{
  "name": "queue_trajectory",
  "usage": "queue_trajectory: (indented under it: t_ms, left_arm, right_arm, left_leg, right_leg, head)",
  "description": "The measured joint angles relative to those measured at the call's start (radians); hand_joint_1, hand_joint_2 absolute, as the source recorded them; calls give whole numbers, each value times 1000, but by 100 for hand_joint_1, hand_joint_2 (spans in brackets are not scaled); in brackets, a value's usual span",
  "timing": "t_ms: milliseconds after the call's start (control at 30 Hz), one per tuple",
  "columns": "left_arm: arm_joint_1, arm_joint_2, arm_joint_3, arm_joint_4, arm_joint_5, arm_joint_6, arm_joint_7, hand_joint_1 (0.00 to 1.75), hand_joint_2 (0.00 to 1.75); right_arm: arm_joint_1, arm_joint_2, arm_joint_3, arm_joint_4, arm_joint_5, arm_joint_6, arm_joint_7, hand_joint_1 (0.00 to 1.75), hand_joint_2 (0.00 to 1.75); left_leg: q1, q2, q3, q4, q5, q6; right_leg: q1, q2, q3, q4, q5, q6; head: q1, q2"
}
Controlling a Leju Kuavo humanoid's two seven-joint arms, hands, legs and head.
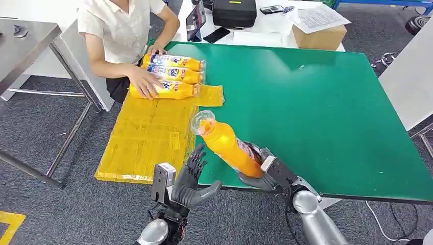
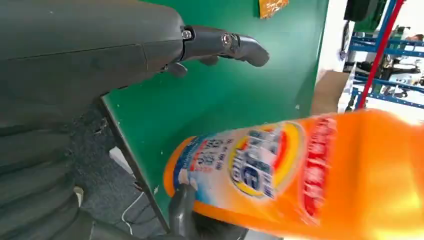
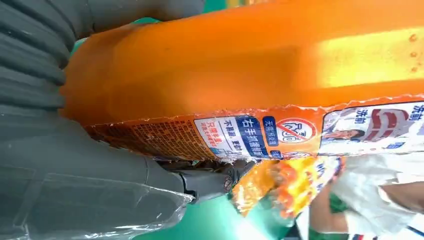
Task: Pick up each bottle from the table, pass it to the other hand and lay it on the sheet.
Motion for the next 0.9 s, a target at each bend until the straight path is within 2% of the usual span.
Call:
queue_trajectory:
  t_ms: [133,200,367,633,733,900]
  left_arm:
    - [-6,0,-13,0,-9,-6,-9,0,175]
    - [-9,0,-20,-5,-17,-7,-21,0,175]
    - [-8,1,-21,-70,-28,-2,-64,0,175]
    - [1,2,-21,-149,-34,8,-67,0,175]
    - [2,4,-20,-158,-35,9,-68,0,175]
    - [3,4,-17,-162,-16,13,-50,0,175]
  right_arm:
    - [0,21,24,-3,-11,6,-1,173,175]
    - [-1,35,42,-2,-11,5,-1,166,175]
    - [-1,51,90,13,-8,-8,6,169,175]
    - [-1,55,125,33,-8,-16,7,168,175]
    - [-1,55,126,39,-8,-16,7,175,175]
    - [-1,56,139,45,18,-36,10,175,175]
  left_leg:
    - [0,0,-1,0,0,0]
    - [0,0,-1,0,0,0]
    - [1,0,-1,0,0,0]
    - [0,0,-2,0,0,0]
    - [0,-1,-2,0,0,0]
    - [0,-1,-2,0,0,0]
  right_leg:
    - [0,0,-1,0,0,0]
    - [0,0,-2,0,0,0]
    - [1,0,-2,0,0,0]
    - [0,0,-2,0,0,0]
    - [0,0,-2,0,0,0]
    - [0,0,-2,0,0,0]
  head:
    - [0,0]
    - [0,0]
    - [0,0]
    - [0,0]
    - [0,0]
    - [0,0]
